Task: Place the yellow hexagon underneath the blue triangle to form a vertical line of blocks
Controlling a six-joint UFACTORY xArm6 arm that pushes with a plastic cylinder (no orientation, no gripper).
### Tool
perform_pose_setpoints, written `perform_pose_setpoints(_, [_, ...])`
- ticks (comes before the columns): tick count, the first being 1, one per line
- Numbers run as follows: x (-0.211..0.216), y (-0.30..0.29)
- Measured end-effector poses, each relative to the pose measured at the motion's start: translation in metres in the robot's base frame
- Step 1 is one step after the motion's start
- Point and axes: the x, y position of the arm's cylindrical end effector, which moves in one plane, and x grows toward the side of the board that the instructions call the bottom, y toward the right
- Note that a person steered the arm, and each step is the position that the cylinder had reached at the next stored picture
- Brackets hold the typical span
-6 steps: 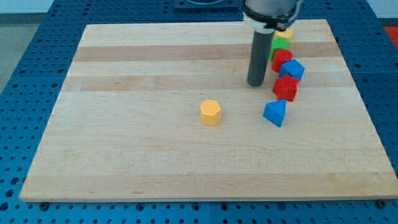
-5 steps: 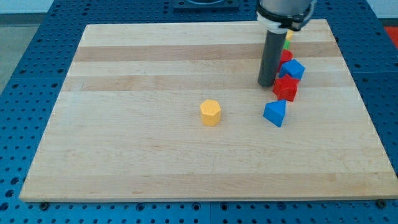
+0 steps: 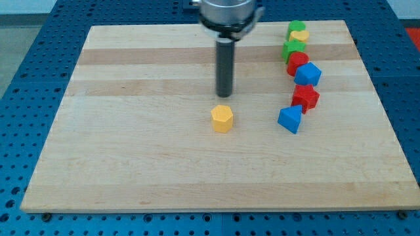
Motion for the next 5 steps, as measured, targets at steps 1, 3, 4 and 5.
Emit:
perform_pose_setpoints(1, [0.036,-0.024])
perform_pose_setpoints(3, [0.074,0.024])
perform_pose_setpoints(4, [0.081,0.076])
perform_pose_setpoints(5, [0.085,0.122])
